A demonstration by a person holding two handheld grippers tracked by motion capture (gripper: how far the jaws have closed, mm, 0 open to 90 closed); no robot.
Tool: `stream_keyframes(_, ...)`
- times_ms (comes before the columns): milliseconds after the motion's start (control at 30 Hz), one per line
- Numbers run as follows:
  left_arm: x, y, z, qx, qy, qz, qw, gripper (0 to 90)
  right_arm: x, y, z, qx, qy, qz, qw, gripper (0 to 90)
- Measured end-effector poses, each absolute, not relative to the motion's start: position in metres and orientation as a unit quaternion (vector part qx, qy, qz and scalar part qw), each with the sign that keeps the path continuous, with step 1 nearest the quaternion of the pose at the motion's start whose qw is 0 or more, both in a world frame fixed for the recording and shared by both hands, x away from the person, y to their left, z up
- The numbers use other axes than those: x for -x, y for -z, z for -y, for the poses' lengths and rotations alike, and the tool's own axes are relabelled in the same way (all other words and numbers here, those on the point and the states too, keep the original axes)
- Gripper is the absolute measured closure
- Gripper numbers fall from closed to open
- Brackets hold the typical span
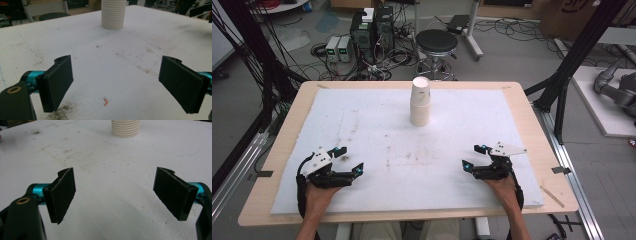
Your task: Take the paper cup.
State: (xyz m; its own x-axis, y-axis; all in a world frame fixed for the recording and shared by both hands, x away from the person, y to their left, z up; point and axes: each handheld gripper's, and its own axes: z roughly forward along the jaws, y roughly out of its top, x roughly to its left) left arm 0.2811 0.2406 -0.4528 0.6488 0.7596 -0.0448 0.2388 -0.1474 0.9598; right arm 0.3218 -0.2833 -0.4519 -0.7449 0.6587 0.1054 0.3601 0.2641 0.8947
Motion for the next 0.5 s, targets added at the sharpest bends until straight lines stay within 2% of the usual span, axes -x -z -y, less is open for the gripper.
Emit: stream_keyframes(500, -0.2813, 0.4528, -0.2403, -0.72, -0.236, -0.349, 0.551, 12.1, -0.3203, 0.4518, 0.284, -0.321, -0.518, -0.778, 0.152, 18.6)
